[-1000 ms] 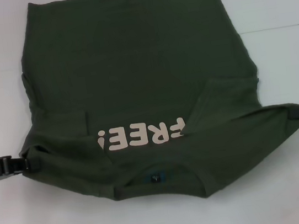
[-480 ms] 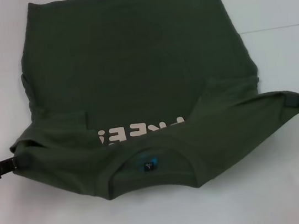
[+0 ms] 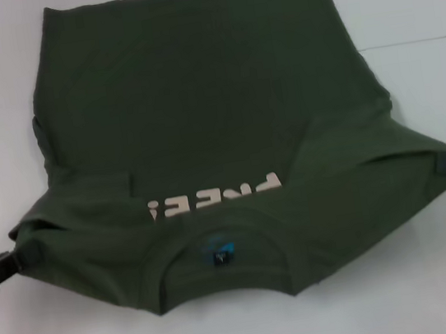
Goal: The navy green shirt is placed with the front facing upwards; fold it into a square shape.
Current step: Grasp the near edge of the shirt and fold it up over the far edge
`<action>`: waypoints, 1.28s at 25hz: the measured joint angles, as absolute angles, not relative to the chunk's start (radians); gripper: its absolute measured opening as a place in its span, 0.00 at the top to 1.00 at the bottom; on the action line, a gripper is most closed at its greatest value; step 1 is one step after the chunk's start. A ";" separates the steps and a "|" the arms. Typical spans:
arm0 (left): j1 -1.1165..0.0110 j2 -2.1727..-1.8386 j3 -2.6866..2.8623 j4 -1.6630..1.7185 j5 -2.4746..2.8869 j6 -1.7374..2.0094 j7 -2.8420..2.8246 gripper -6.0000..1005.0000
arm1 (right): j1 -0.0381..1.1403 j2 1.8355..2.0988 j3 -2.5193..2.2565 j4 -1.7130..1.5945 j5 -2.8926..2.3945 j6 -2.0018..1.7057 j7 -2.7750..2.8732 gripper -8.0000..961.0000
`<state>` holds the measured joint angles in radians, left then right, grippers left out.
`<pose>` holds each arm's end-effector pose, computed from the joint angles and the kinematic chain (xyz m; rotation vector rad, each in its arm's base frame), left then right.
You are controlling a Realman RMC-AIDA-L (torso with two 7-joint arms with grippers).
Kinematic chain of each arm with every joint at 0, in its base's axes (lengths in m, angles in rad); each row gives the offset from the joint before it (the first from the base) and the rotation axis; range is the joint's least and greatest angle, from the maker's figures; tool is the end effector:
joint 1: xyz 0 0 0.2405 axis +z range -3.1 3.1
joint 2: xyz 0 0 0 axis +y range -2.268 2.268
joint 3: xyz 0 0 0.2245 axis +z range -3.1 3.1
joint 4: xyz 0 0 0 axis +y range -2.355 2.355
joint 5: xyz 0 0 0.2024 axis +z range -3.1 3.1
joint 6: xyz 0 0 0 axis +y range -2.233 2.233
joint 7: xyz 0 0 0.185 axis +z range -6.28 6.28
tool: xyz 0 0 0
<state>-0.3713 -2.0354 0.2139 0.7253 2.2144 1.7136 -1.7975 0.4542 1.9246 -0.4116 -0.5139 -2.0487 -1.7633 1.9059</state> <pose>-0.3040 0.2799 0.0506 -2.2243 -1.4141 -0.8489 0.2626 0.2968 0.0456 -2.3877 1.5260 1.0146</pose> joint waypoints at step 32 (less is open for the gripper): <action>-0.232 -2.059 0.193 0.768 2.355 2.047 -1.569 0.94 | 0.406 1.914 -0.655 -0.514 -2.140 -1.983 1.697 0.96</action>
<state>-0.2319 -2.0589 0.1930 0.7682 2.3548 2.0470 -1.5695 0.4065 1.9143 -0.6550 -0.5138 -2.1399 -1.9828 1.6965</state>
